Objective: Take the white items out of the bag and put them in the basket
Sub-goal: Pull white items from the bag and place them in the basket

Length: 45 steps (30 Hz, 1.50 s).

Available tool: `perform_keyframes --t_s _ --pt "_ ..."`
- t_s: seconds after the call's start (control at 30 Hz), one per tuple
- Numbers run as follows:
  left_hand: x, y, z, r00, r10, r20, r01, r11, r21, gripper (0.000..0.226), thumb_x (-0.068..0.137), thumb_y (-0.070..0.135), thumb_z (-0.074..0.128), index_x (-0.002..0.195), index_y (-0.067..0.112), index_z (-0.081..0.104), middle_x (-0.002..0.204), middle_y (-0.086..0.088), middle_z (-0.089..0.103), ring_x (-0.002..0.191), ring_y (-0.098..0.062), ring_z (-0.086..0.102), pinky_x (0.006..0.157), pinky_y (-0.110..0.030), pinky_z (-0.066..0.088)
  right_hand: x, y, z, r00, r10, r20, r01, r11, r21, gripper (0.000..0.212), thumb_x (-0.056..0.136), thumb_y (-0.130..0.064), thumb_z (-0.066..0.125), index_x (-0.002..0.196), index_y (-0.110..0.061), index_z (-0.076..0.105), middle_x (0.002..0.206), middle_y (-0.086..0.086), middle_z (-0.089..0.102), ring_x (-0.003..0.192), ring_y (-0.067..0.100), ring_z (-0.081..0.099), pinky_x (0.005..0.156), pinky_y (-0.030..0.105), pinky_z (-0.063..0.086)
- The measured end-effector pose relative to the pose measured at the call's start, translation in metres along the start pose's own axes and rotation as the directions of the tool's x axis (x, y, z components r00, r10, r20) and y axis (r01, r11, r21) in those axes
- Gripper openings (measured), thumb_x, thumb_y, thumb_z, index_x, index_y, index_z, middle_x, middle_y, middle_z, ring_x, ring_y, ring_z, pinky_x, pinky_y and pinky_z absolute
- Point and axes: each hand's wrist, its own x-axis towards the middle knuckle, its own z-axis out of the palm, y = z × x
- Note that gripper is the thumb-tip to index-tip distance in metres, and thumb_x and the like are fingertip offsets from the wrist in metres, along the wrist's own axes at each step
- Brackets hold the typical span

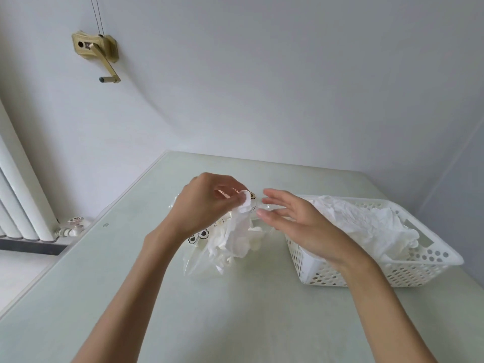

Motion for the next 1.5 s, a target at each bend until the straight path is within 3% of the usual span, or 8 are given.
perform_keyframes --t_s 0.13,0.23,0.33,0.53,0.83,1.03,1.2,1.5 --pt "-0.003 0.015 0.001 1.000 0.027 0.000 -0.027 0.995 -0.098 0.008 0.081 0.035 0.074 0.088 0.031 0.075 0.074 0.012 0.072 0.069 -0.001 0.067 0.077 -0.033 0.056 -0.014 -0.014 0.005 0.999 0.002 0.034 0.006 0.974 -0.227 0.082 0.062 -0.078 0.057 0.133 -0.038 0.044 0.124 -0.021 0.053 0.107 -0.006 0.054 0.092 0.023 0.047" --pt "-0.006 0.029 -0.004 1.000 0.007 0.012 -0.003 0.949 -0.314 0.014 0.076 0.028 0.079 0.087 0.023 0.071 0.073 0.003 0.074 0.068 -0.006 0.069 0.072 -0.026 0.054 -0.017 -0.016 0.005 0.989 -0.074 -0.124 0.043 0.970 -0.239 0.048 0.074 -0.063 0.064 0.111 -0.033 0.059 0.103 -0.018 0.064 0.083 -0.007 0.060 0.074 0.014 0.047" --pt "-0.006 0.031 -0.003 1.000 0.029 0.011 -0.021 0.883 -0.468 0.020 0.077 0.021 0.077 0.094 0.019 0.067 0.082 0.000 0.076 0.073 -0.008 0.069 0.068 -0.020 0.051 -0.012 -0.016 0.000 0.966 -0.150 -0.209 0.130 0.986 -0.107 0.017 0.087 -0.033 0.066 0.089 -0.016 0.072 0.077 0.001 0.071 0.058 0.003 0.058 0.059 0.026 0.050" --pt "-0.001 0.005 0.011 0.943 0.086 0.321 0.052 0.916 -0.398 0.056 0.076 0.037 0.080 0.125 0.026 0.056 0.115 0.009 0.068 0.108 -0.004 0.064 0.094 -0.027 0.052 -0.011 -0.010 -0.021 0.986 -0.098 -0.132 0.127 0.963 0.238 0.014 0.092 -0.009 0.059 0.101 -0.008 0.070 0.094 0.007 0.074 0.087 0.014 0.070 0.066 0.021 0.054" --pt "-0.002 0.017 0.019 0.981 0.098 0.168 -0.033 0.934 -0.355 0.016 0.095 0.028 0.058 0.090 0.014 0.063 0.062 0.014 0.061 0.053 0.000 0.049 0.053 -0.009 0.035 -0.023 0.003 -0.064 0.989 -0.080 -0.124 0.101 0.979 0.175 0.031 0.078 -0.010 0.074 0.106 -0.022 0.069 0.090 -0.001 0.074 0.083 0.011 0.069 0.071 0.014 0.051" --pt "-0.007 0.041 0.045 0.939 0.162 0.303 -0.045 0.933 -0.358 0.039 0.090 0.054 0.048 0.070 0.021 0.056 0.065 0.000 0.043 0.064 -0.017 0.038 0.063 -0.033 0.031 -0.046 0.014 -0.073 0.955 -0.154 -0.254 0.182 0.979 0.090 0.002 0.082 -0.016 0.073 0.082 -0.014 0.073 0.079 0.009 0.070 0.075 0.015 0.065 0.070 0.026 0.047" --pt "-0.013 0.066 0.071 0.908 0.195 0.369 -0.008 0.892 -0.453 0.038 0.093 0.058 0.045 0.105 0.026 0.062 0.089 0.000 0.052 0.087 -0.010 0.047 0.079 -0.027 0.033 -0.071 0.023 -0.096 0.958 -0.068 -0.277 0.158 0.935 0.319 0.016 0.094 -0.009 0.054 0.097 -0.010 0.069 0.089 0.005 0.067 0.084 0.014 0.062 0.079 0.027 0.046" --pt "0.000 0.110 0.092 0.909 0.300 0.290 -0.145 0.879 -0.454 0.044 0.100 0.036 0.042 0.061 0.019 0.033 0.060 0.004 0.018 0.053 -0.011 0.015 0.047 -0.020 0.015 -0.099 0.025 -0.134 0.964 0.020 -0.266 0.118 0.862 0.492 0.022 0.100 -0.010 0.040 0.097 -0.010 0.062 0.078 -0.005 0.064 0.070 0.005 0.061 0.060 0.015 0.047"
